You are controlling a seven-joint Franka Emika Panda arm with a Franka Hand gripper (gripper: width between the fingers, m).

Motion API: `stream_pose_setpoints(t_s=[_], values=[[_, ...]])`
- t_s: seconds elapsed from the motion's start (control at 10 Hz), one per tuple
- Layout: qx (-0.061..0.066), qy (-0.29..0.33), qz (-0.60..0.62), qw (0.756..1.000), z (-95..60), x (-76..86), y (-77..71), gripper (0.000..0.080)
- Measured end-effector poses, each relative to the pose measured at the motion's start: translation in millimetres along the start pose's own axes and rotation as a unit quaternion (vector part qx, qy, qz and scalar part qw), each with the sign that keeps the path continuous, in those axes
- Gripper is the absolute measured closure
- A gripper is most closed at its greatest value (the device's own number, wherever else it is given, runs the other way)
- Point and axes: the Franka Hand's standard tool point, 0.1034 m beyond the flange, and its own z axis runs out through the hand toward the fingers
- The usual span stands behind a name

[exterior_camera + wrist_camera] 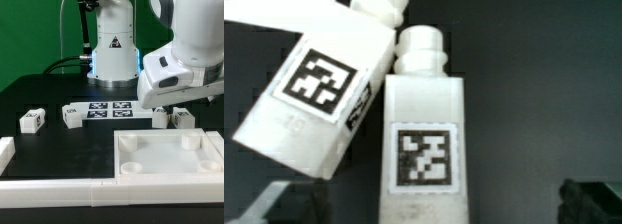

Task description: Assemble one leg

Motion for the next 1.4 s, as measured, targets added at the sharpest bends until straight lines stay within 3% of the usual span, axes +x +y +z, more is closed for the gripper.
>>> stream_pose_setpoints(t_s=[0.4, 1.0, 1.4], values=[[0.019, -0.173, -0.013, 0.985, 11.0, -6.3, -8.7, 0.0151], [0.018, -0.124, -0.027, 0.992, 26.6, 10.5, -10.9, 0.0151], [0.020, -0.120, -0.030, 0.992, 34.3, 9.7, -9.6, 0.0163]])
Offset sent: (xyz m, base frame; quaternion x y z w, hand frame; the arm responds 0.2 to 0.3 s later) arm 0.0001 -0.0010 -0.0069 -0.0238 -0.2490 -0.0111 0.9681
